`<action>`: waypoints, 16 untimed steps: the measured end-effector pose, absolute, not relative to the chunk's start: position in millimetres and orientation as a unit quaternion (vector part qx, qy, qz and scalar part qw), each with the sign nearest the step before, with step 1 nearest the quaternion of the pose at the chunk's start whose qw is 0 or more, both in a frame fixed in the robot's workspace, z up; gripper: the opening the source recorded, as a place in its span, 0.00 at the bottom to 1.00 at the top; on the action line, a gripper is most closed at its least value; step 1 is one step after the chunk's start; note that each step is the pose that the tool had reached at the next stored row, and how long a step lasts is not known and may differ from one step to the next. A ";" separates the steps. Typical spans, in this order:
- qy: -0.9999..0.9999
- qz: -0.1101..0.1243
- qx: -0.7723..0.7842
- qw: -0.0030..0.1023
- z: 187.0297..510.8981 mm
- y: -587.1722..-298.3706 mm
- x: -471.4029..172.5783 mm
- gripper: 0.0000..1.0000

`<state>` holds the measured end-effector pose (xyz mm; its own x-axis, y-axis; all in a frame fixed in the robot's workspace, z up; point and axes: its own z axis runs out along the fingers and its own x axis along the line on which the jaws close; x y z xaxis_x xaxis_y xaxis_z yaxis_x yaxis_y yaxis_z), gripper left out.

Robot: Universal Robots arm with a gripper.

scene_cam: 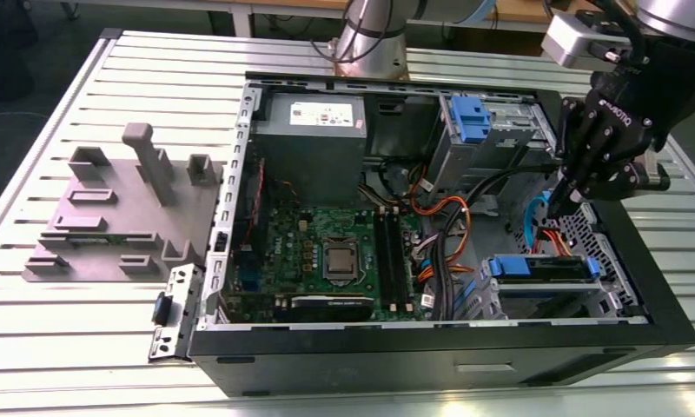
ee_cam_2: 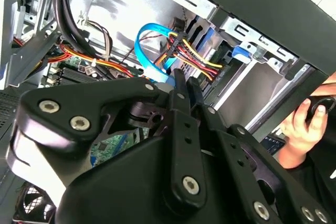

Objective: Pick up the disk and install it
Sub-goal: 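Insert the second disk wire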

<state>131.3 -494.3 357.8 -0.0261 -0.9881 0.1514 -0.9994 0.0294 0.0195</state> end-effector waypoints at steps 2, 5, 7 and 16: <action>-0.715 0.046 0.695 0.061 357.8 -494.3 131.3 0.16; -0.715 0.046 0.695 0.061 357.6 -494.7 131.2 0.16; -0.715 0.045 0.695 0.061 357.7 -497.7 130.7 0.16; -0.715 0.025 0.697 0.041 355.2 -512.4 126.7 0.16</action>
